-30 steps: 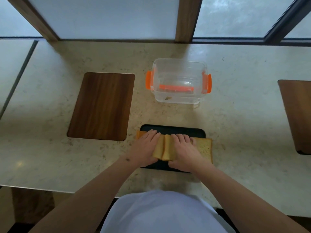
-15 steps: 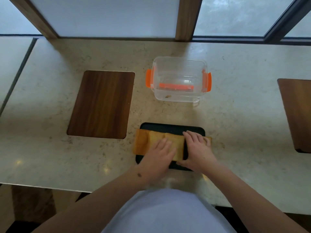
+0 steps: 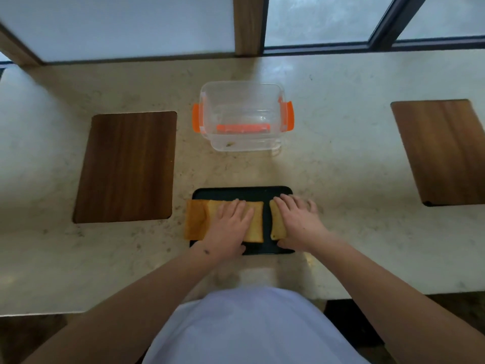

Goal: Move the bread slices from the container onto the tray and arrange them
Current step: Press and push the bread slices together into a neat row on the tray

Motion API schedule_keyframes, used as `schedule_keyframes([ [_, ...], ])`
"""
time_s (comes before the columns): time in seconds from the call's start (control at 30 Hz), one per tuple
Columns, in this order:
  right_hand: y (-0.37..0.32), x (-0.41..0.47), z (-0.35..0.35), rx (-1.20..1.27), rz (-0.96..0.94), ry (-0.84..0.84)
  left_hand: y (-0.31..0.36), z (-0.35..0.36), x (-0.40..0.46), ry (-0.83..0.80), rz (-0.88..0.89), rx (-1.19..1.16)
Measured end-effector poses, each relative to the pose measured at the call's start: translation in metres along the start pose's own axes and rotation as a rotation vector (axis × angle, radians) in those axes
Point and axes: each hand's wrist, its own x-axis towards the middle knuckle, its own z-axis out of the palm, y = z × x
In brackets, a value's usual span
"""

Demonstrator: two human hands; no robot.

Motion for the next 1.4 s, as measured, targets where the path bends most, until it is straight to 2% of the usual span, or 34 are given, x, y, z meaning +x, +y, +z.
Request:
schedule_keyframes([
  [0.2,0.0,0.004,0.003,0.037,-0.028,-0.019,-0.007,-0.001,0.012,-0.048,-0.013,0.016],
  [0.63,0.001,0.005,0.013,0.239,-0.085,0.11,-0.007,-0.004,0.021,-0.025,0.013,-0.141],
  [1.13,-0.006,0.007,0.021,0.179,-0.149,0.178,-0.009,0.003,0.025,-0.013,-0.006,-0.206],
  [1.4,-0.005,0.009,0.02,0.198,-0.082,0.083,-0.014,0.003,0.023,0.0,0.024,-0.181],
])
